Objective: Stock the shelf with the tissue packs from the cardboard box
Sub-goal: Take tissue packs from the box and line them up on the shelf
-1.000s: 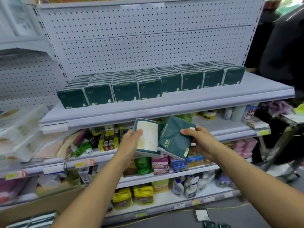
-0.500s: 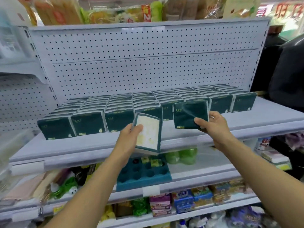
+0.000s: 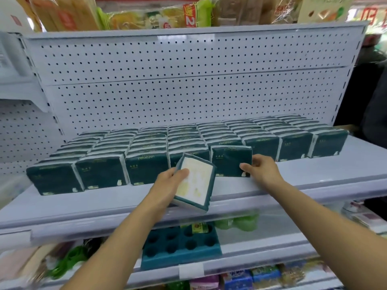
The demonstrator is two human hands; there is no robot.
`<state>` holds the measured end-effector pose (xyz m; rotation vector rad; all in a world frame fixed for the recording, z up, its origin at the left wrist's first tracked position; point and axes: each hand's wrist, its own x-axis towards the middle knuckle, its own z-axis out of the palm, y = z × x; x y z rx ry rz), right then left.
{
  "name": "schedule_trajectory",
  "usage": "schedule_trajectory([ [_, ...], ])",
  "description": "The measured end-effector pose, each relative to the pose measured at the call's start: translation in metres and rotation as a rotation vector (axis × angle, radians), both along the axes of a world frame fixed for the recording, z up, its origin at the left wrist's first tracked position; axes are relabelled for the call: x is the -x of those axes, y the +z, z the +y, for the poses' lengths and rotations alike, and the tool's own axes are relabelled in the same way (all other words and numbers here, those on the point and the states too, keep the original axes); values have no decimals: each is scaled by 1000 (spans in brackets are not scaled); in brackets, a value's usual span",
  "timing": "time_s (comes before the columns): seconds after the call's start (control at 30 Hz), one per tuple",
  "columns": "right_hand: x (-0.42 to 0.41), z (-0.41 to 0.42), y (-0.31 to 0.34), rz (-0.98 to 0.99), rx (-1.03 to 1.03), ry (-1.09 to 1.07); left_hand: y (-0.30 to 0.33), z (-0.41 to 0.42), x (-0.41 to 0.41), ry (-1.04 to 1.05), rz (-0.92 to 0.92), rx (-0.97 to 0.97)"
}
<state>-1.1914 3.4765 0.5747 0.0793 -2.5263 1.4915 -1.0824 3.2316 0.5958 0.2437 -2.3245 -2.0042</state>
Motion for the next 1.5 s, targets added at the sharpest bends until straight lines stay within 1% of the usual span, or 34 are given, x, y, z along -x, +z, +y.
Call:
schedule_trajectory([
  [0.1, 13, -1, -3, -3, -15, 16, 2, 6, 1, 16, -5, -14],
  [0.23, 17, 3, -4, -25, 31, 13, 4, 16, 2, 22, -1, -15],
  [0.3, 11, 8, -4, 41, -58, 7, 6, 21, 3, 32, 2, -21],
  [0.33, 7, 12, -4, 137, -131, -5, 7, 24, 3, 39, 4, -23],
  [0.37, 1, 15, -3, 287, -212, 0, 8, 27, 4, 44, 6, -26],
  [0.4, -5, 18, -1, 472, -297, 52, 9, 31, 5, 48, 5, -29],
  [0.43, -11, 20, 1, 652, -397, 155, 11, 35, 6, 51, 5, -36],
  [0.47, -17, 21, 4, 791, -513, 278, 13, 41, 8, 55, 7, -48],
  [0.53, -23, 22, 9, 937, -715, 455, 18, 53, 11, 53, 18, -108],
  [0.57, -25, 21, 9, 978, -750, 485, 21, 60, 13, 39, 21, -157],
  [0.6, -26, 21, 10, 1013, -717, 490, 25, 66, 13, 16, 22, -205],
  [0.63, -27, 23, 10, 1025, -614, 483, 27, 71, 14, -13, 28, -230],
  [0.67, -29, 25, 13, 979, -437, 479, 30, 75, 14, -40, 37, -234],
  [0.7, -35, 28, 18, 846, -212, 476, 31, 76, 15, -46, 54, -219],
  [0.77, -41, 35, 31, 441, 230, 453, 30, 79, 18, -10, 90, -136],
  [0.8, -41, 40, 35, 280, 391, 446, 29, 81, 19, 9, 100, -82],
  [0.83, -39, 45, 37, 175, 493, 440, 28, 84, 21, 16, 110, -33],
  [0.9, -34, 54, 38, 57, 599, 444, 26, 92, 22, -10, 143, -4],
  [1.0, -33, 62, 35, -32, 693, 449, 27, 107, 24, -38, 212, -86],
  [1.13, -32, 69, 34, -77, 695, 460, 29, 118, 29, -23, 269, -161],
  [1.2, -29, 73, 34, -80, 696, 450, 29, 121, 31, -24, 282, -145],
  [1.27, -25, 80, 34, -65, 702, 399, 28, 122, 34, 46, 322, -7],
  [1.33, -17, 91, 32, -31, 684, 302, 24, 119, 39, 178, 391, 242],
  [1.4, -8, 104, 25, -24, 598, 211, 19, 112, 45, 263, 454, 508],
  [1.5, 4, 116, 13, -110, 436, 167, 13, 103, 57, 271, 518, 886],
])
